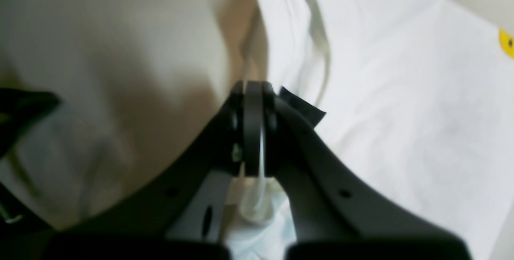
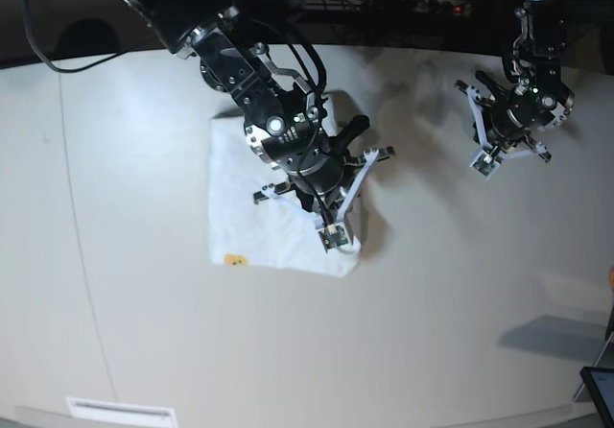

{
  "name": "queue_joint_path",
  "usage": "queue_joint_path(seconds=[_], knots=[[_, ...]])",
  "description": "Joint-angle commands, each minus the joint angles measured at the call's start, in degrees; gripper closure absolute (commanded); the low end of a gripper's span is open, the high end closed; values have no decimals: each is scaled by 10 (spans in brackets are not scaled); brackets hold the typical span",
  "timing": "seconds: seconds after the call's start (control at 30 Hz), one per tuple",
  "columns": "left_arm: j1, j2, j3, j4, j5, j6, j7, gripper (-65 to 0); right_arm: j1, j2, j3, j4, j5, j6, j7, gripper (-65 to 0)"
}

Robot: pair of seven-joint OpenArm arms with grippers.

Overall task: Fold the T-shirt properly
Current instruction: 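Press the right gripper down on the folded bundle and flatten it, then lift the right gripper off the shirt and move it aside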

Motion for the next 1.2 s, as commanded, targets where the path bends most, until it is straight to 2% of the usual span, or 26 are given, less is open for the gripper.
queue_joint_path(seconds=[0.0, 0.1, 0.13, 0.23, 0.37, 0.53, 0.63, 0.77, 0.93, 1.07, 1.17], knots=[[-3, -6, -3, 6, -5, -2, -2, 0, 9, 4, 3, 30, -7, -10, 11, -3], [-3, -6, -3, 6, -2, -2, -2, 0, 5, 12, 22, 62, -4, -67, -55, -3], [-3, -6, -3, 6, -2, -2, -2, 0, 3, 12, 29, 65, -4, -76, -73, -3], [-3, -6, -4, 6, -3, -2, -2, 0, -33, 16, 43, 73, -4, -78, -84, -3], [-3, -6, -4, 6, -4, -2, -2, 0, -84, 31, 48, 73, -3, -78, -57, -3], [-3, -6, -4, 6, -2, -2, -2, 0, -132, 29, 47, 73, -3, -76, -23, -3], [-3, -6, -4, 6, -5, -2, -2, 0, -136, 26, 45, 72, -3, -76, -22, -3], [-3, -6, -4, 6, -5, -2, -2, 0, -131, 25, 5, 72, -3, -76, -22, -3], [-3, -6, -4, 6, -5, -2, -2, 0, -130, 0, -15, 68, -3, -76, -19, -3], [-3, -6, -4, 6, -6, -2, -2, 0, -123, -3, -15, 51, -3, -75, -19, -4], [-3, -6, -4, 6, -6, -2, -2, 0, -107, 0, -40, 26, 17, -75, -18, -4]])
